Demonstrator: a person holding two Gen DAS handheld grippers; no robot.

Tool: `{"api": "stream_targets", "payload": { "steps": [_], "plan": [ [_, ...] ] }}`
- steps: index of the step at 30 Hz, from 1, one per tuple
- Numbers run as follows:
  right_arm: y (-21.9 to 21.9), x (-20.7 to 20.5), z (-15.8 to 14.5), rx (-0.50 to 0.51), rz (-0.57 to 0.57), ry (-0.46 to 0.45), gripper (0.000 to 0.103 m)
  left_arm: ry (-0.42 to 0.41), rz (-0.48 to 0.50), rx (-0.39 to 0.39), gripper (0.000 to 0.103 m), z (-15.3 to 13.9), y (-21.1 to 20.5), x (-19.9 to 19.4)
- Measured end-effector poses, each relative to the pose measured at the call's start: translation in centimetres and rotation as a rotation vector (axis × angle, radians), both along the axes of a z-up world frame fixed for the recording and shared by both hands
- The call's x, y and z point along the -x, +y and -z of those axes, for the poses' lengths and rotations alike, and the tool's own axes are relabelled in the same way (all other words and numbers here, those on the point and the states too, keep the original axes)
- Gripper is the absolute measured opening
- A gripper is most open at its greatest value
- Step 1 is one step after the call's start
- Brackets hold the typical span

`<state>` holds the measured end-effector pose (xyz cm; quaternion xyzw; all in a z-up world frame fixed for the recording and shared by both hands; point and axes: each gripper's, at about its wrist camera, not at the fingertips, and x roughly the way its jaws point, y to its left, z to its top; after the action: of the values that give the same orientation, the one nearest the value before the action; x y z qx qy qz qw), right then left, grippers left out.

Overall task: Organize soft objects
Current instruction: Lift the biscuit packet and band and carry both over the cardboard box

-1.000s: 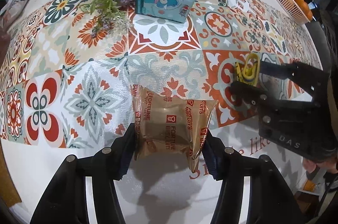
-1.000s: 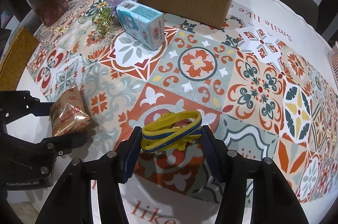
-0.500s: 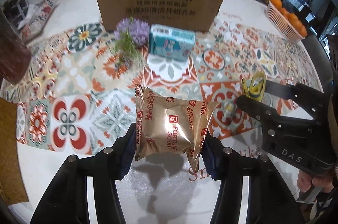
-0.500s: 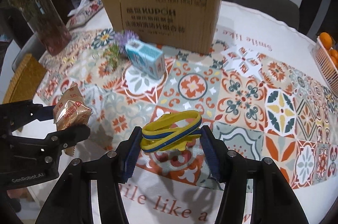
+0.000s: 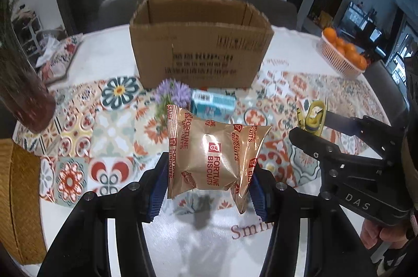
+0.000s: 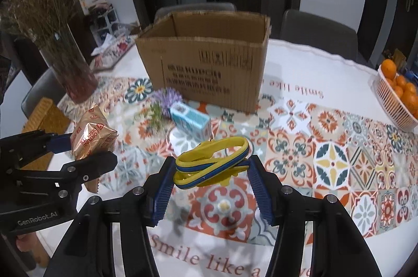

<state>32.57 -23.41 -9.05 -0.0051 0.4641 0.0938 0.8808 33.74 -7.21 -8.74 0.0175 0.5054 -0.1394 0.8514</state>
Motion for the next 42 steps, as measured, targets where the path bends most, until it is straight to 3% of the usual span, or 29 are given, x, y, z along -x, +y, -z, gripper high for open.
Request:
{"api": "stream_targets", "payload": {
  "steps": [11, 24, 42],
  "plan": [
    [1.1, -0.9, -4.5, -0.024, 0.022, -0.130, 0.057, -0.110, -0.031, 0.031, 0.054, -4.0, 1.3, -1.3],
    [1.8, -3.3, -7.9, -0.063, 0.041, -0.217, 0.057, -0.214, -0.061, 0.042, 0.054, -7.8, 1.8, -4.5],
    [1.6, -8.7, -10.6, -0.048, 0.071, -0.283, 0.057, -0.289, -0.061, 0.035, 0.054, -9.8, 1.7, -10.8]
  ]
}}
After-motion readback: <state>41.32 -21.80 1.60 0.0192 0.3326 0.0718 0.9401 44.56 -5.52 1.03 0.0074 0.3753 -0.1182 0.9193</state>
